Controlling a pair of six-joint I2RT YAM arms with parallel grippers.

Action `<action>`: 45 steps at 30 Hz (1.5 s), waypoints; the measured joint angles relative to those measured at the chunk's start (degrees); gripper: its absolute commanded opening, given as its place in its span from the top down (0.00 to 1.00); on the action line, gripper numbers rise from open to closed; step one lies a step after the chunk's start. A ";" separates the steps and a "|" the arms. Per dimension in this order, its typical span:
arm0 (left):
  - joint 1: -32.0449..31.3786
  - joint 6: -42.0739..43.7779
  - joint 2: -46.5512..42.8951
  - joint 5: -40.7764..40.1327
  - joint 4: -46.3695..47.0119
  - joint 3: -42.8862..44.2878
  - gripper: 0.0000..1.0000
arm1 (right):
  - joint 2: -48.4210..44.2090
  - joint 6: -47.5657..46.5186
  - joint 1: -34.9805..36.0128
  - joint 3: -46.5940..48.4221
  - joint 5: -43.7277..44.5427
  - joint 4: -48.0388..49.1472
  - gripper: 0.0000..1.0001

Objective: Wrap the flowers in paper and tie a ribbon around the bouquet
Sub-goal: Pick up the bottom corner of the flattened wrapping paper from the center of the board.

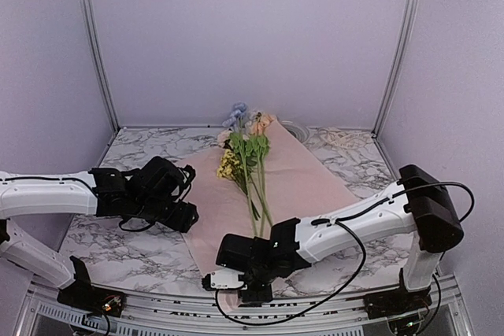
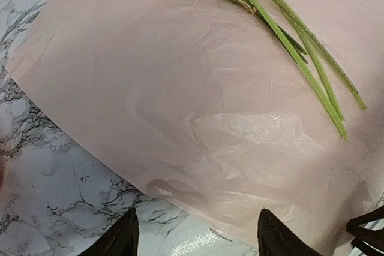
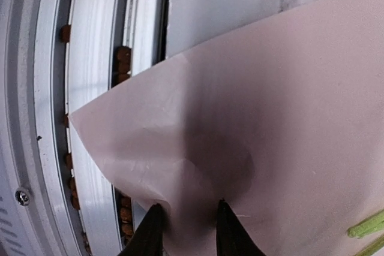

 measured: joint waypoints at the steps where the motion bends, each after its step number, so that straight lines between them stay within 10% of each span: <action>1: -0.02 0.20 -0.92 0.00 0.42 -0.22 0.38 | 0.00 0.31 -0.24 0.04 -1.01 0.04 0.83; 6: -2.03 3.48 -10.97 1.60 7.19 -7.21 0.43 | 0.00 2.10 -4.79 -0.33 -4.50 2.60 1.00; 18: -15.37 25.18 -20.57 6.69 28.55 -23.37 0.34 | -0.09 4.85 -11.69 -1.20 -9.07 5.53 1.00; 37: -28.00 67.25 1.55 -5.53 47.10 -28.48 0.26 | -3.78 11.37 -13.84 -2.12 -25.44 1.18 1.00; 45: -28.06 71.47 10.97 -8.66 57.40 -27.54 0.68 | -5.66 12.41 -15.21 -2.84 -29.16 1.27 1.00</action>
